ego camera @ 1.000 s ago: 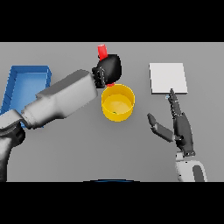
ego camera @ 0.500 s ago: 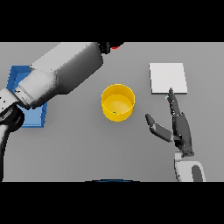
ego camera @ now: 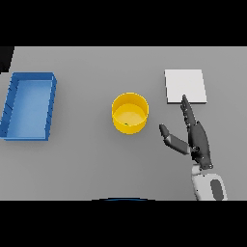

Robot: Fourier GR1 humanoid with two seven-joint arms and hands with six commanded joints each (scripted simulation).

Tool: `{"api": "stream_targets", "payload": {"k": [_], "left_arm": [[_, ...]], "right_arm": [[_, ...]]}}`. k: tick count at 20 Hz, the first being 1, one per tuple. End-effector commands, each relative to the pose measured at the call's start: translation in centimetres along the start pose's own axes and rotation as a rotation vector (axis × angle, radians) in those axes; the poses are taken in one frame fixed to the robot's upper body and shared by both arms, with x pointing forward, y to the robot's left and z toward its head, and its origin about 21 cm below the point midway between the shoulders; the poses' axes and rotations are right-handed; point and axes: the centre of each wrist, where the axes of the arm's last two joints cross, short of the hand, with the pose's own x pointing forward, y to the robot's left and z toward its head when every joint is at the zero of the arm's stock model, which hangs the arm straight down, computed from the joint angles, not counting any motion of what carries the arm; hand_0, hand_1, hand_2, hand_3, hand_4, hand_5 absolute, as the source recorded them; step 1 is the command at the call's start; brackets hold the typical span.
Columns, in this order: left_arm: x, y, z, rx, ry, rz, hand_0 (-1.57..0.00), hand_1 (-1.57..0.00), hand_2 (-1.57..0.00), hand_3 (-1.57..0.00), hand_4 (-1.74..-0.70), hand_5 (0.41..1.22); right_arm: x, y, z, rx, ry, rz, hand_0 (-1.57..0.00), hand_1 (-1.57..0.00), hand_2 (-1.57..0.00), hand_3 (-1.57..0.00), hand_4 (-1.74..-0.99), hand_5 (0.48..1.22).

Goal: Pick up the red beaker and tilt it to pour out 1 green nut into yellow bowl. Pick up the yellow bowl and place it on the metallic measuring scale.

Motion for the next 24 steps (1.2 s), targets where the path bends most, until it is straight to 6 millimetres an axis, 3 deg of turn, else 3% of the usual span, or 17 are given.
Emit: {"api": "stream_targets", "payload": {"k": [1,4,5,7,13,19,21,24], "left_arm": [[-2.0,-1.0,0.1,0.008,0.033,0.106,-1.57,-1.57,-1.57,-1.53,-1.74,1.221],[-7.7,-5.2,1.2,0.034,0.153,0.392,-1.57,-1.57,-1.57,-1.55,-1.74,1.221],[-8.6,-7.4,1.3,0.023,0.225,0.455,-1.57,-1.57,-1.57,-1.55,-1.74,1.221],[-9.6,-10.9,1.7,0.032,0.349,0.524,-1.57,-1.57,-1.57,-1.56,-1.74,1.221],[-12.4,-18.6,4.3,0.061,0.589,0.841,-1.57,-1.57,-1.57,-1.57,-1.74,1.221],[-10.9,-26.3,8.5,0.044,0.649,0.978,-1.57,-1.57,-1.57,-1.57,-1.74,1.221],[-10.1,-27.4,9.7,0.036,0.656,1.004,-1.57,-1.57,-1.57,-1.57,-1.74,1.151],[-9.3,-28.4,11.3,0.027,0.706,1.028,-1.57,-1.57,-1.57,-1.57,-1.74,0.984]], "right_arm": [[0.0,0.1,0.0,-0.003,-0.005,0.011,0.0,0.0,0.0,0.0,-1.121,0.588],[0.0,-0.1,-0.1,0.003,0.003,0.039,0.0,0.0,0.0,0.0,-1.127,0.606],[0.0,-0.2,-0.5,0.003,0.007,0.048,0.0,0.0,0.0,0.0,-1.132,0.614],[-0.2,-0.1,-0.1,0.021,0.005,0.049,0.0,0.0,0.0,0.0,-1.138,0.626],[-0.4,-0.1,0.3,0.038,0.006,0.035,0.0,0.0,0.0,0.0,-1.129,0.659],[-0.4,-0.7,0.1,0.038,-0.012,0.058,0.0,0.0,0.0,0.0,-1.166,0.676],[-0.6,-0.6,0.4,0.04,-0.009,0.05,0.0,0.0,0.0,0.0,-1.174,0.676],[-0.6,-0.5,0.3,0.036,-0.005,0.047,0.0,0.0,0.0,0.0,-1.161,0.671]]}}
